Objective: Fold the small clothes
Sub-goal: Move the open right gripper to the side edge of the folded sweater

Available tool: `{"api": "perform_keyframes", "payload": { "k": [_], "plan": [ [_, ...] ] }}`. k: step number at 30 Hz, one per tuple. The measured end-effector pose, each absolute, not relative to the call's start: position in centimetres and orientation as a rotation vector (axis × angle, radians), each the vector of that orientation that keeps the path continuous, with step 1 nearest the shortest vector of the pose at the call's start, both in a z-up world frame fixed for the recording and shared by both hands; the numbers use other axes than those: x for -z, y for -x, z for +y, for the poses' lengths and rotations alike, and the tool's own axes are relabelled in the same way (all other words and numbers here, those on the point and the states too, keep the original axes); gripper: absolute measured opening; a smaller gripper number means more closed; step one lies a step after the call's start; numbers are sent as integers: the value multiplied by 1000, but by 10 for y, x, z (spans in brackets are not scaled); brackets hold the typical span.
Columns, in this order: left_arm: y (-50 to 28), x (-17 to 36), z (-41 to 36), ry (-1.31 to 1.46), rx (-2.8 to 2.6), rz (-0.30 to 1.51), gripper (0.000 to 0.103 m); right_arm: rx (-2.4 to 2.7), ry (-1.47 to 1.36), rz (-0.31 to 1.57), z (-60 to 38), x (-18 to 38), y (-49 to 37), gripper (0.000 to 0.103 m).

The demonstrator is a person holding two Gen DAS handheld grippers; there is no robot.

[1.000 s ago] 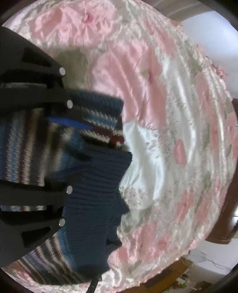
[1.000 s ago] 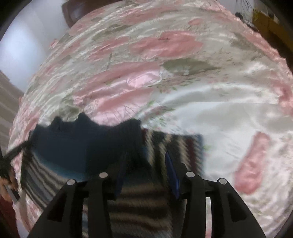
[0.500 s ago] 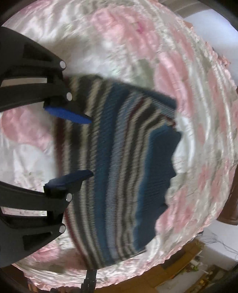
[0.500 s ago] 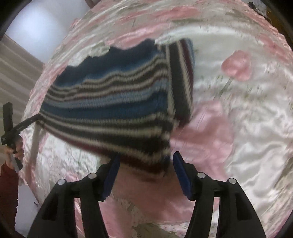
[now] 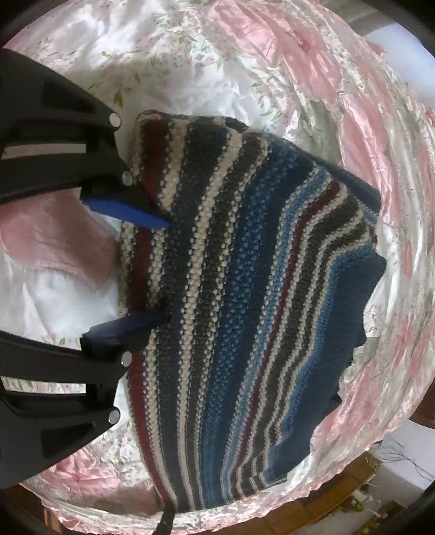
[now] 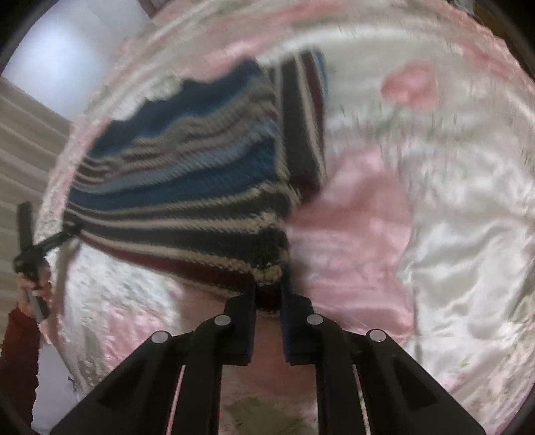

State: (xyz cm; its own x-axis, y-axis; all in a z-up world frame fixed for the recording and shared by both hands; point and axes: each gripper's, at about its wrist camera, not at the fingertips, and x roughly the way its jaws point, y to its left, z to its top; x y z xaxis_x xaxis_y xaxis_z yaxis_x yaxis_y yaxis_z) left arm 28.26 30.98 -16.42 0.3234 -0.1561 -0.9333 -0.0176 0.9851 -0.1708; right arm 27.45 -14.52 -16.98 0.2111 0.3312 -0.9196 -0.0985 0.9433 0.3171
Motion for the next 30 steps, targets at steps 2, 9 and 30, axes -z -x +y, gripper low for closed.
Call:
{"api": "perform_keyframes", "payload": {
  "k": [2,9,30],
  "plan": [
    [-283,167,309,143,93,1238,52,-293,-233,1330,-148,180,-275,13],
    [-286,150,304,158,85,1244,50,-300,-201,1296,-149,146,-278,37],
    [-348,163,272,163,120,1233,59,-234,-216,1239,-134,149,-384,13]
  ]
}}
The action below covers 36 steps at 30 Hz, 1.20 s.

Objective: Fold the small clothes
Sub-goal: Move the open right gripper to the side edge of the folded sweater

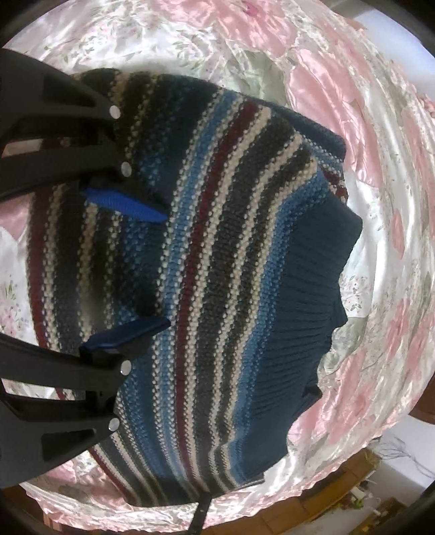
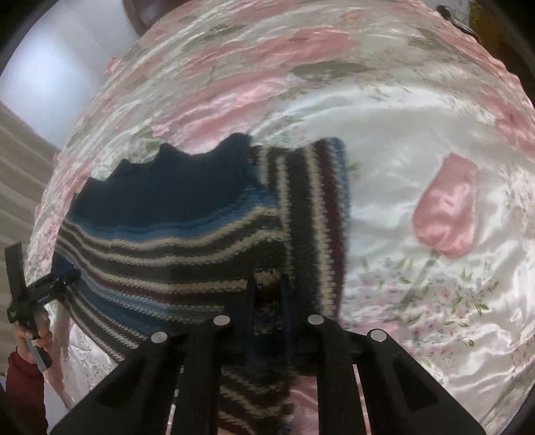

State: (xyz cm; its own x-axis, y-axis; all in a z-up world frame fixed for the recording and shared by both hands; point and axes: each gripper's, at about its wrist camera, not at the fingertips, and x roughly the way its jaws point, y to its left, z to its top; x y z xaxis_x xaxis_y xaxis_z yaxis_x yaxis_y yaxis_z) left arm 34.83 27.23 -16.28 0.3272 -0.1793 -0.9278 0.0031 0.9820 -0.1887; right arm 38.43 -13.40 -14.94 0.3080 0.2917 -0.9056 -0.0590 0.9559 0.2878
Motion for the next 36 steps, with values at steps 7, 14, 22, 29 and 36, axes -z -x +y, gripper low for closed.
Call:
{"api": "perform_keyframes", "payload": {
  "k": [7,14,22,29,36],
  "plan": [
    [-347,167,276,190,129,1224,60,-211,-256,1259,-143,169,-383,13],
    [-347,170,276,193,130,1214,61,-207,-307,1268,-147,168,-383,21],
    [-342,162,273,182,122,1210,64,-196,-333,1268,-162,135,-343,67],
    [-341,165,275,190,137,1205,66,-186,-393,1331,-173,161,-334,67],
    [-340,166,274,173,149,1207,67,-186,-408,1327,-169,174,-338,66]
  ]
}}
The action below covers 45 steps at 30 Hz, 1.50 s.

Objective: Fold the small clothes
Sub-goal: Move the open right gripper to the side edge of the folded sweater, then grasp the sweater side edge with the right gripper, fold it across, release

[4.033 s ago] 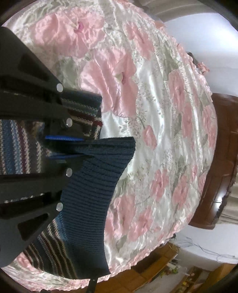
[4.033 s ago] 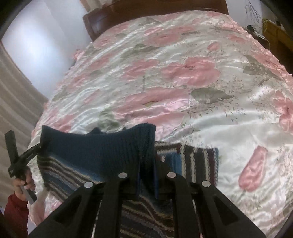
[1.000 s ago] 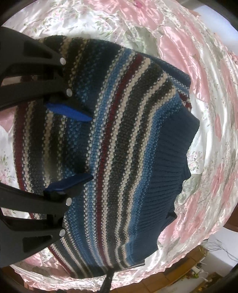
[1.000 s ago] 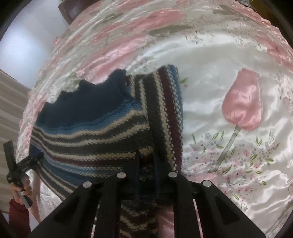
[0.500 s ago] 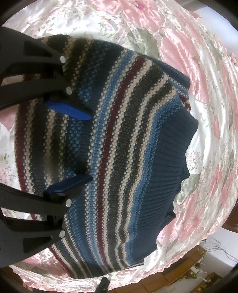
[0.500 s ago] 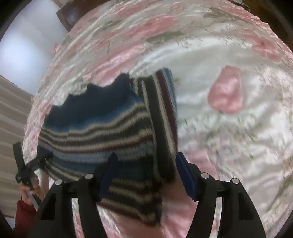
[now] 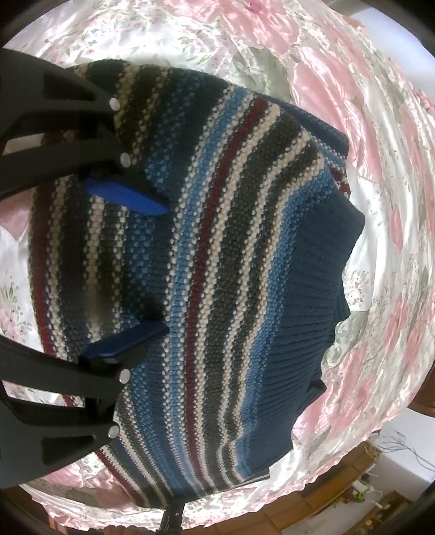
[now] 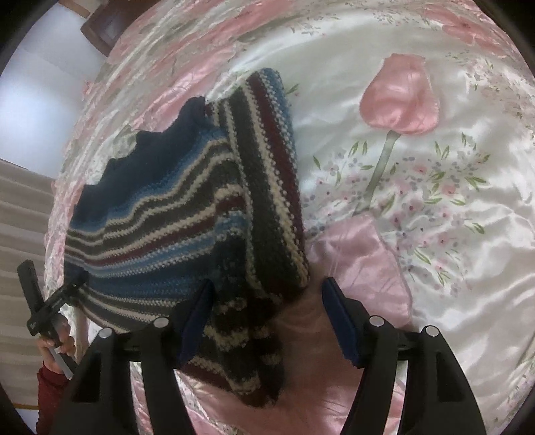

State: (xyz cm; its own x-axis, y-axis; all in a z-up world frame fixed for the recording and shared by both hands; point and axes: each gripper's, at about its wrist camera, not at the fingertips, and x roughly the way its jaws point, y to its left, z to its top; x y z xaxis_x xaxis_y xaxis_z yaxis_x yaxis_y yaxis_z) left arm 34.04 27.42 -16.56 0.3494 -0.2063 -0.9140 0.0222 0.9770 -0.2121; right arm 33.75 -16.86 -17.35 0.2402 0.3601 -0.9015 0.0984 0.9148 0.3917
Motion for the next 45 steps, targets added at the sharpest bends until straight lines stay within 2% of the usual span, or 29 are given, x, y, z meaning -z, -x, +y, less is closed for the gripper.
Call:
{"api": "perform_keyframes", "payload": {
  "k": [4,15,32,36,45],
  "plan": [
    [-340,167,275,180,151,1203,67,-185,-419,1318,-168,175,-340,63],
    [-340,169,274,186,158,1206,68,-185,-419,1308,-164,179,-342,43],
    [-343,174,271,170,159,1210,72,-109,-405,1307,-158,188,-342,41],
    [-344,175,270,156,159,1217,73,-104,-405,1289,-151,168,-340,35],
    [-346,176,269,143,194,1220,77,-265,-336,1202,-86,110,-348,33]
  ]
}}
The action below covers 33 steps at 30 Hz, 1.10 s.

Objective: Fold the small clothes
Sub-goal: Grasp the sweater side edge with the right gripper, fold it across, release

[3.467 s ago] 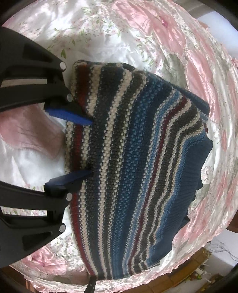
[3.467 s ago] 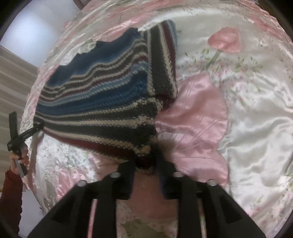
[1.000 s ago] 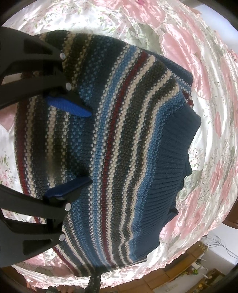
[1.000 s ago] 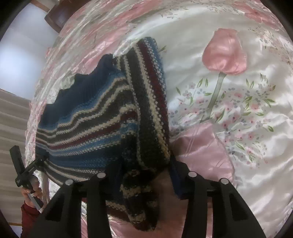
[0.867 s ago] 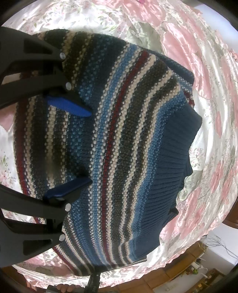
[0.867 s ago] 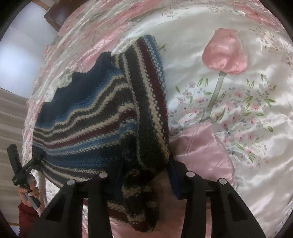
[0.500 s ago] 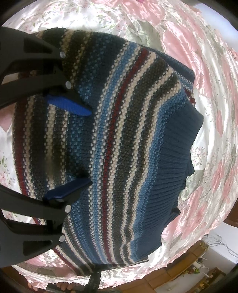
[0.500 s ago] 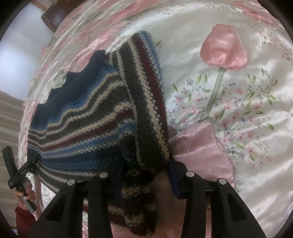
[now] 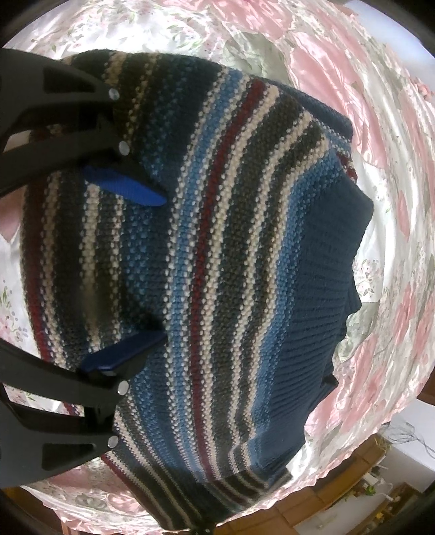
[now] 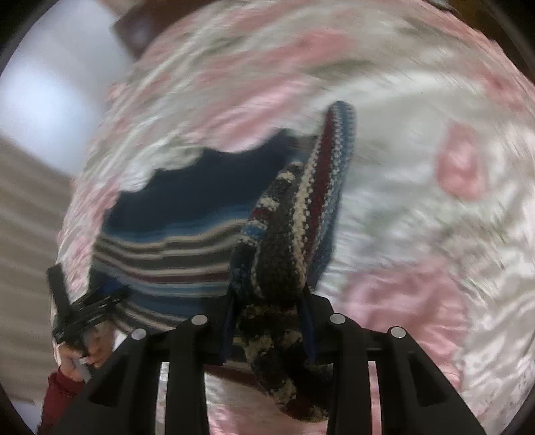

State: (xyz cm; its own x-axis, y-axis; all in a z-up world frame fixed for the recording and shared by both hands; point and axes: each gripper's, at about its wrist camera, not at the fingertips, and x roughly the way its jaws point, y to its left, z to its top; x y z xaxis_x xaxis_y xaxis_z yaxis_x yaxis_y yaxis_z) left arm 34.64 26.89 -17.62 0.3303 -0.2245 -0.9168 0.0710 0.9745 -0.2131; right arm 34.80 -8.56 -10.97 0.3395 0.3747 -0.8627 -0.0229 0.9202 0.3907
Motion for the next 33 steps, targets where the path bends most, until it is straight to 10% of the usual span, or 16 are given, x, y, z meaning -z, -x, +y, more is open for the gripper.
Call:
{"api": "perform_keyframes", "payload": {
  "k": [33],
  "plan": [
    [-349,179,265,140,203,1213,86,-612,-245,1274,61,132,-342,51]
  ]
}}
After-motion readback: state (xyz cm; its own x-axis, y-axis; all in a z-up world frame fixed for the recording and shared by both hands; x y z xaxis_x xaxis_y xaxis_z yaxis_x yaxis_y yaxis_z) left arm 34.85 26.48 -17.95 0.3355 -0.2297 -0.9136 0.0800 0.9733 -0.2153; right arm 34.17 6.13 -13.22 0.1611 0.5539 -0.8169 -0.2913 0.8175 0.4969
